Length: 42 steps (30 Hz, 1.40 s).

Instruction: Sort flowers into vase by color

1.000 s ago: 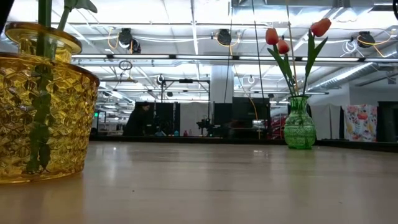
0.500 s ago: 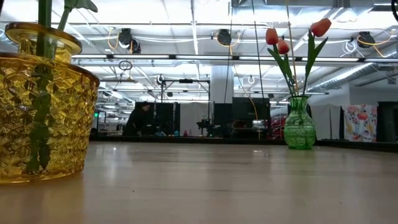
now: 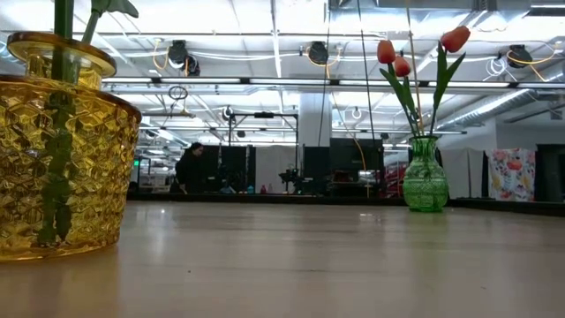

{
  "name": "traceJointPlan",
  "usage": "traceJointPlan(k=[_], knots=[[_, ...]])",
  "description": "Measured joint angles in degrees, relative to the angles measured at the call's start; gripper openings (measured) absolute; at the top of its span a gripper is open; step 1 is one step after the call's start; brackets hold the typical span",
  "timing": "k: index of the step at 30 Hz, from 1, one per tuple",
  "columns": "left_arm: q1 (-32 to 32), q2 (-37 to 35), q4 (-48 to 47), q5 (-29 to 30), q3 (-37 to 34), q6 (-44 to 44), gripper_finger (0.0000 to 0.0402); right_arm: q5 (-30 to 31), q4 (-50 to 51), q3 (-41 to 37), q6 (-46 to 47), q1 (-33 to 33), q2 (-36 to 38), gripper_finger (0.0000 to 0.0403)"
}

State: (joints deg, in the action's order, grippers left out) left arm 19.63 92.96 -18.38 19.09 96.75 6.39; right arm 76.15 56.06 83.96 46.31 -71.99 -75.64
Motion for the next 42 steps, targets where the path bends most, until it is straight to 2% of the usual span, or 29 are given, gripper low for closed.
traceJointPlan(k=[7, 11, 16, 24, 32, 42], knots=[[0.03, 0.02, -2.71, 1.05, 0.02, -1.05, 0.0176, 0.45, -13.62, 0.0, -15.36, 0.02, 4.82, 0.0004], [0.12, -0.06, -4.32, 1.16, 0.02, -1.79, 0.0176, 0.08, -13.37, 0.04, -18.15, 0.47, 5.12, 0.0004], [0.46, -0.04, -5.29, 1.5, 0.0, -3.1, 0.0176, -1.71, -7.0, 0.04, -11.61, 2.2, 2.32, 0.0004], [1.02, -0.04, -5.42, 2.03, 0.0, -3.13, 0.0176, -6.03, -2.28, 0.02, -3.55, 5.03, -1.13, 0.0004], [2.19, -0.04, -6.91, 2.25, 0.0, -3.32, 0.0176, -5.74, 11.15, 0.0, 15.75, 5.18, -2.7, 0.0004], [3.1, -0.04, -7.84, 2.45, 0.01, -4.26, 0.0176, -6.48, 15.17, 0.0, 23.51, 7.01, -4.15, 0.0004]])
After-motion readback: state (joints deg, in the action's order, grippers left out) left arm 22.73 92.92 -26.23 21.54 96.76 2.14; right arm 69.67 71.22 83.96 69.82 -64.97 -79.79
